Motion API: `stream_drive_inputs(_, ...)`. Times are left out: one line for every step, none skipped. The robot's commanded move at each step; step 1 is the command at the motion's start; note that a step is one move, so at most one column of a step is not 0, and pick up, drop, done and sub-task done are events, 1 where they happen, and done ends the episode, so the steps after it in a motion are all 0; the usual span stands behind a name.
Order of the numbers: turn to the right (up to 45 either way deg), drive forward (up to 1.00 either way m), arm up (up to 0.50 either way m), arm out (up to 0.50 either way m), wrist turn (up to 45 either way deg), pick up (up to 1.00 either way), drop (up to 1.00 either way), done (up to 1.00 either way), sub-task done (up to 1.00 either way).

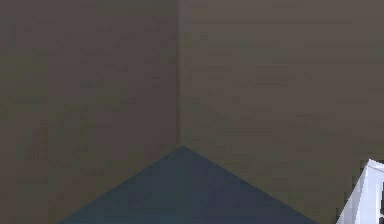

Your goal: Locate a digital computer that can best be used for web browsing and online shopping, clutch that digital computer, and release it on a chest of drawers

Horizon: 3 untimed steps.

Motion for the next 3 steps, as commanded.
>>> stream_drive_inputs(0.0, 0.00, 0.50, 0.00, 0.0, 0.00, 0.00, 0.00, 0.00)
stream_drive_inputs(0.0, 0.00, 0.04, 0.00, 0.0, 0.00, 0.00, 0.00, 0.00)
stream_drive_inputs(0.0, 0.00, 0.00, 0.34, 0.0, 0.00, 0.00, 0.00, 0.00)
